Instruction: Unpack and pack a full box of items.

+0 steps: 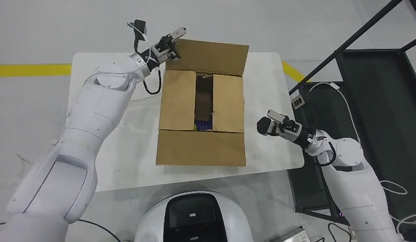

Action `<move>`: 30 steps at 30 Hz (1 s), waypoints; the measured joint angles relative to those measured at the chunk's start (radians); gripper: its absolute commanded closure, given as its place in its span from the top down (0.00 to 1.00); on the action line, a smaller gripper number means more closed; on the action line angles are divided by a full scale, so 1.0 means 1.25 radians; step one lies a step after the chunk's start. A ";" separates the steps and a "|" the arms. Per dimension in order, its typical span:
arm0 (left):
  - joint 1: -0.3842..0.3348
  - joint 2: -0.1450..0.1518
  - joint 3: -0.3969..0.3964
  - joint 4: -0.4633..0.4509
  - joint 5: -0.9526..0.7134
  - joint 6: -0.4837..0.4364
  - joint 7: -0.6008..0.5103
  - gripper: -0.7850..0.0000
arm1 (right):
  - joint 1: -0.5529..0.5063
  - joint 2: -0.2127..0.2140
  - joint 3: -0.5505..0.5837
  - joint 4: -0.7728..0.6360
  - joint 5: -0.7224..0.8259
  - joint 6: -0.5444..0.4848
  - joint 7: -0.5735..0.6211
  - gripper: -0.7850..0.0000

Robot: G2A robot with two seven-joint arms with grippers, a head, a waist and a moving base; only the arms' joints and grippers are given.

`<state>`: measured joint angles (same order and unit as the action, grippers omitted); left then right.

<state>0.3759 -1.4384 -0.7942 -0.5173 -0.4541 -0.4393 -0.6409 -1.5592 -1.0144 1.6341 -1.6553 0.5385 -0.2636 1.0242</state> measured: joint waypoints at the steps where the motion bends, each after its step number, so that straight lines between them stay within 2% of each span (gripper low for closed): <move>1: -0.004 -0.006 0.003 0.011 0.000 0.008 0.014 1.00 | 0.000 0.000 0.000 0.000 0.000 0.000 0.000 1.00; 8: -0.041 -0.051 0.027 0.106 0.030 0.049 0.134 1.00 | 0.000 0.000 0.000 0.000 0.000 0.000 0.000 1.00; 15: -0.074 -0.084 0.041 0.187 0.064 0.093 0.185 1.00 | 0.000 0.000 0.000 0.000 0.000 0.000 0.000 1.00; 22: -0.082 -0.104 0.042 0.228 0.080 0.128 0.165 1.00 | 0.000 0.000 0.000 0.000 0.000 0.000 0.000 1.00; 30: -0.089 -0.108 0.042 0.257 0.117 0.143 0.137 1.00 | 0.000 0.000 0.000 0.000 0.000 0.000 0.000 1.00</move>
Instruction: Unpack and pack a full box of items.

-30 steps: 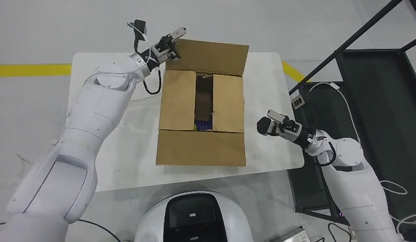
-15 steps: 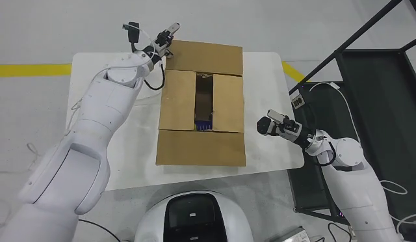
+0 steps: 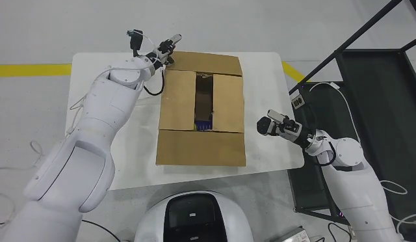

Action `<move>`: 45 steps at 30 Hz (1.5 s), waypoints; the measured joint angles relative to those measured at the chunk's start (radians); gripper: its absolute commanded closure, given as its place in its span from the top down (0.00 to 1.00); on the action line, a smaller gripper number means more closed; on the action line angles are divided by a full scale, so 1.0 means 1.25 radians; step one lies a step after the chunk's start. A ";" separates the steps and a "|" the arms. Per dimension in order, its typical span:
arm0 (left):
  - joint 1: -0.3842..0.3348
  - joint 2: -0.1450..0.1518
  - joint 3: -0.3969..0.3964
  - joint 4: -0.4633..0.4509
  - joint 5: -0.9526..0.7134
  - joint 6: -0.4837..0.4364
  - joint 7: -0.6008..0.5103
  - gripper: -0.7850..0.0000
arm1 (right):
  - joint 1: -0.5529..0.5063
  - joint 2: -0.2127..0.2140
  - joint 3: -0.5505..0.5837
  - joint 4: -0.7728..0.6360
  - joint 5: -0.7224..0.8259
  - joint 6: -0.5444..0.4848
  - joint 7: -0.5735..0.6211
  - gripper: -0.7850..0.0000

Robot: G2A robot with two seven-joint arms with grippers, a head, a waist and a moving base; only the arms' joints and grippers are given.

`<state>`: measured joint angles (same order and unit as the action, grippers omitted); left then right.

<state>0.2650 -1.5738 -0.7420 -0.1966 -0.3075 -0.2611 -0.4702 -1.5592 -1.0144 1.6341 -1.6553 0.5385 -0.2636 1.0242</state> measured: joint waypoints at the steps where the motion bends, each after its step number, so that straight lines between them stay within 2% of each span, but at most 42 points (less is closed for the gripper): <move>1: -0.001 0.001 -0.001 0.002 0.003 -0.001 -0.005 1.00 | 0.000 0.000 0.000 0.000 0.000 0.000 0.000 1.00; 15: 0.001 0.022 -0.026 0.006 0.026 -0.012 -0.135 1.00 | 0.000 0.000 0.000 0.000 0.000 0.000 0.000 1.00; 18: 0.002 0.027 -0.032 0.003 0.032 -0.016 -0.139 1.00 | 0.000 0.000 0.000 0.000 0.000 0.000 0.000 1.00; 26: -0.010 0.048 -0.102 -0.012 -0.070 -0.063 -0.190 1.00 | 0.000 0.000 0.000 0.000 0.000 0.000 0.000 1.00; 31: -0.009 0.077 -0.163 -0.020 -0.151 -0.132 -0.249 1.00 | 0.000 0.000 0.000 0.000 0.000 0.000 0.000 1.00; 34: 0.000 0.100 -0.194 -0.027 -0.182 -0.154 -0.331 1.00 | 0.001 0.000 -0.002 -0.002 -0.005 0.005 -0.006 1.00; 39: 0.029 0.145 -0.221 -0.047 -0.170 -0.193 -0.476 1.00 | 0.032 -0.003 -0.063 -0.069 -0.129 0.125 -0.113 1.00; 45: 0.085 0.189 -0.247 -0.092 -0.152 -0.218 -0.623 1.00 | 0.100 -0.006 -0.169 -0.118 -0.266 0.217 -0.116 1.00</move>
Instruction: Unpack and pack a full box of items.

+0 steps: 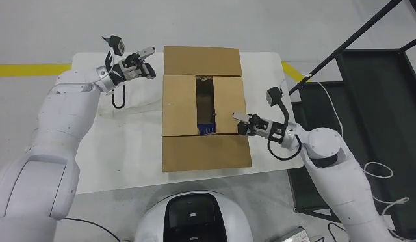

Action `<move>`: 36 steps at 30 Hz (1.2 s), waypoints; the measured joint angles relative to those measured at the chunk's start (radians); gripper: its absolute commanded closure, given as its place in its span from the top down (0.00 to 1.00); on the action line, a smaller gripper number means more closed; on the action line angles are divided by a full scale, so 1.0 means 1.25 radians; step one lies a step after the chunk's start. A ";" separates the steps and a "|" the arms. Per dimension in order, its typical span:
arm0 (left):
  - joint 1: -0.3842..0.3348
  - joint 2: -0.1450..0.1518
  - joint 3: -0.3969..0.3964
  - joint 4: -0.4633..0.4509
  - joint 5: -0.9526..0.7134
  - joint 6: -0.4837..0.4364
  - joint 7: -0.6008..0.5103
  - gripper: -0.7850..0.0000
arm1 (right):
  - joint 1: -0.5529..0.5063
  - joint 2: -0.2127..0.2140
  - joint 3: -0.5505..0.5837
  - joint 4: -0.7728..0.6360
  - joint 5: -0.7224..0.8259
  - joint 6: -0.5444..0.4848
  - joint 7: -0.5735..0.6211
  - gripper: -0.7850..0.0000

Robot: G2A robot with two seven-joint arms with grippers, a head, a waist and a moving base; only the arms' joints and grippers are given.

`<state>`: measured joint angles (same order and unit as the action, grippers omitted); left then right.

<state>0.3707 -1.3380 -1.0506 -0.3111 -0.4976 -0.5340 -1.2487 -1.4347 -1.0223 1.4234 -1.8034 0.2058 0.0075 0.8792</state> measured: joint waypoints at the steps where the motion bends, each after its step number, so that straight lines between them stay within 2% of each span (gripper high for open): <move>1: 0.008 0.006 -0.006 -0.011 -0.003 0.000 -0.019 1.00 | 0.011 -0.001 -0.016 -0.001 -0.016 0.008 -0.006 1.00; 5: 0.054 0.037 -0.030 -0.098 -0.003 0.034 -0.065 1.00 | 0.056 -0.008 -0.081 -0.007 -0.073 0.044 -0.033 1.00; 7: 0.088 0.057 -0.047 -0.164 -0.002 0.059 -0.090 1.00 | 0.078 -0.012 -0.112 -0.009 -0.094 0.065 -0.044 1.00; 12: 0.184 0.108 -0.093 -0.339 0.014 0.104 -0.135 1.00 | 0.136 -0.024 -0.176 0.019 -0.100 0.116 -0.066 1.00; 14: 0.209 0.121 -0.107 -0.383 0.014 0.110 -0.140 1.00 | 0.151 -0.029 -0.190 0.034 -0.074 0.124 -0.068 1.00; 16: 0.215 0.123 -0.110 -0.394 0.015 0.110 -0.140 1.00 | 0.155 -0.032 -0.194 0.040 -0.047 0.124 -0.068 1.00; 32: 0.216 0.123 -0.109 -0.391 0.016 0.112 -0.136 1.00 | 0.155 -0.032 -0.199 0.037 -0.052 0.123 -0.074 1.00; 36: 0.244 0.127 -0.111 -0.417 0.047 0.134 -0.056 1.00 | 0.210 -0.044 -0.256 0.061 -0.069 0.144 -0.063 1.00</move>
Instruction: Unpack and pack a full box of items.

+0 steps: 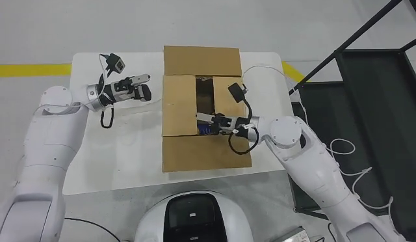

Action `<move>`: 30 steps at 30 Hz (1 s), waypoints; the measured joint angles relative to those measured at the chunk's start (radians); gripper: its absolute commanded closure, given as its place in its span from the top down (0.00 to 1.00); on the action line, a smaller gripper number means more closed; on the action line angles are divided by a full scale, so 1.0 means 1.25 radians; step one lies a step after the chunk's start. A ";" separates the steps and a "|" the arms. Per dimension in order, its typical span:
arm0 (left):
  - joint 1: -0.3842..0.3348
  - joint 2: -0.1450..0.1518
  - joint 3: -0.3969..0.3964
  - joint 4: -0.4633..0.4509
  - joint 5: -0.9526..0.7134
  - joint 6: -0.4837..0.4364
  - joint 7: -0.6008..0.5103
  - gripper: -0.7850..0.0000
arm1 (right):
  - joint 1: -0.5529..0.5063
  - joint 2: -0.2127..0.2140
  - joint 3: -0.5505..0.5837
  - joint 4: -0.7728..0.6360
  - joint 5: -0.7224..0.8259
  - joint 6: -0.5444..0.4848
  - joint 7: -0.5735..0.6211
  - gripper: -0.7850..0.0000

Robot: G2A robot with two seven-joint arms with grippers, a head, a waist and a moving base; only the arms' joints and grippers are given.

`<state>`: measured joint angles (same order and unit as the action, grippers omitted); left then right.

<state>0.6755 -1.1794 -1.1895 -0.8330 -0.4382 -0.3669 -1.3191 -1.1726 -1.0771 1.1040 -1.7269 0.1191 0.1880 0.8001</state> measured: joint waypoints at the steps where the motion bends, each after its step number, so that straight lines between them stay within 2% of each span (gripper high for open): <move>1: 0.003 0.002 -0.004 -0.003 0.009 -0.001 0.012 1.00 | 0.019 -0.004 -0.016 0.014 -0.004 0.009 0.003 1.00; 6: 0.018 0.020 -0.037 -0.013 0.057 -0.002 0.060 1.00 | 0.117 -0.027 -0.102 0.088 -0.015 0.028 0.017 1.00; 15: 0.041 0.037 -0.073 -0.046 0.055 0.010 0.075 1.00 | 0.229 -0.080 -0.227 0.214 0.039 0.006 0.004 1.00; 23: 0.054 0.053 -0.117 -0.075 0.045 0.008 0.093 1.00 | 0.263 -0.107 -0.234 0.259 0.164 -0.069 0.012 1.00; 30: 0.076 0.067 -0.150 -0.105 0.039 0.014 0.105 1.00 | 0.263 -0.106 -0.235 0.288 0.103 -0.024 -0.001 1.00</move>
<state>0.7709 -1.0958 -1.3775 -0.9645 -0.3893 -0.3496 -1.1880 -0.8442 -1.2098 0.8099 -1.3665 0.2478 0.1585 0.7995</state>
